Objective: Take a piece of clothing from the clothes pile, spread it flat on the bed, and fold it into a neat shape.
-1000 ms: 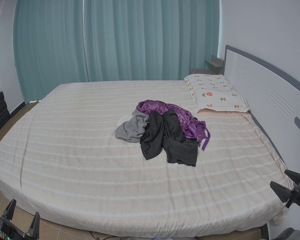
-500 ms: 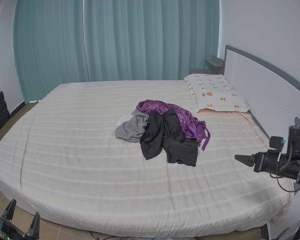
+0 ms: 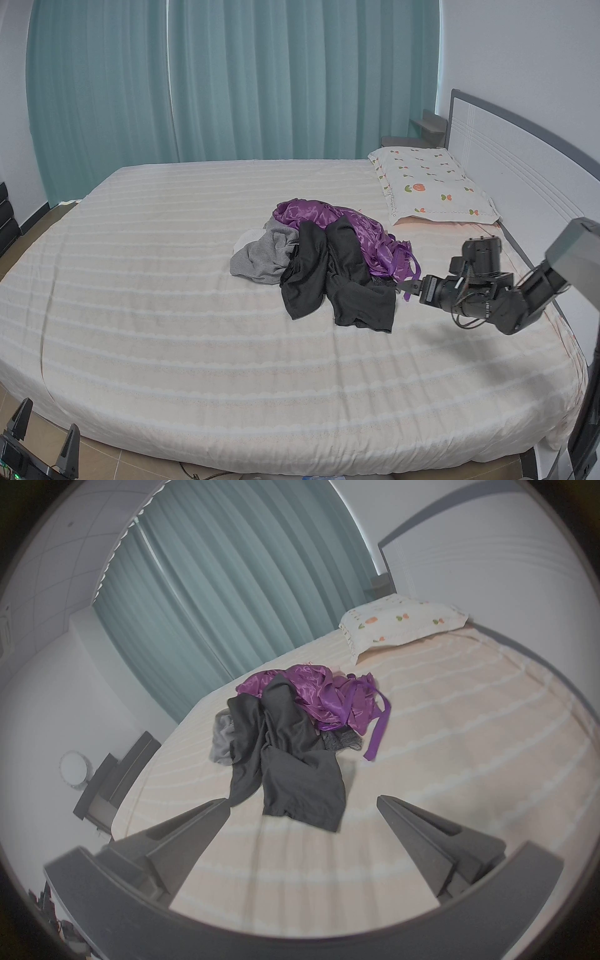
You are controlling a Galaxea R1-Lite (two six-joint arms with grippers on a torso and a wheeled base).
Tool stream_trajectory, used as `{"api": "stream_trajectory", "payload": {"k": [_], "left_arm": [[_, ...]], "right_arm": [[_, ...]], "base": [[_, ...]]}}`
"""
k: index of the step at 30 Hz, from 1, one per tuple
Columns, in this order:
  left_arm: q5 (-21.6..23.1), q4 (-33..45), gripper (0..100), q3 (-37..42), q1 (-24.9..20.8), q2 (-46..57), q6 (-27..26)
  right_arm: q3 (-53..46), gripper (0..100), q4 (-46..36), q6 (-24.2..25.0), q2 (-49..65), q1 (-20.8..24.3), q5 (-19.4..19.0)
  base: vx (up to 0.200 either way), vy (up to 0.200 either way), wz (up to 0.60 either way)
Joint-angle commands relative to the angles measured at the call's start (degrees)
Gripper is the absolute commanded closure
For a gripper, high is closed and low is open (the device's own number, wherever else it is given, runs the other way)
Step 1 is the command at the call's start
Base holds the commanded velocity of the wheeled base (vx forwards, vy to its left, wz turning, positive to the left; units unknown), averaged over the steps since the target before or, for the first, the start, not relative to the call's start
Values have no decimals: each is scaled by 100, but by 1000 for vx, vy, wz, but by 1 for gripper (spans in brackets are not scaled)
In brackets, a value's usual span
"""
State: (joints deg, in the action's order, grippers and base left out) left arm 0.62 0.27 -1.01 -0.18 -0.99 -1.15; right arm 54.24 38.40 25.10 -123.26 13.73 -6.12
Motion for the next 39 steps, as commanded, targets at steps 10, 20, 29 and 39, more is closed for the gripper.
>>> {"api": "stream_trajectory", "payload": {"k": [10,20,29,39], "left_arm": [[-1,0,0,101,1,99,0],[-1,0,0,101,1,99,0],[-1,0,0,101,1,99,0],[-1,0,0,101,1,99,0]], "right_arm": [[2012,0,-166,883,-2308,157,85],[2618,0,-193,997,-2826,288,111],[3339,0,-491,962,-3125,297,454],[3664,100,-667,935,-3292,420,550]], "base": [[0,0,0],[0,0,0],[0,0,0],[0,0,0]]}}
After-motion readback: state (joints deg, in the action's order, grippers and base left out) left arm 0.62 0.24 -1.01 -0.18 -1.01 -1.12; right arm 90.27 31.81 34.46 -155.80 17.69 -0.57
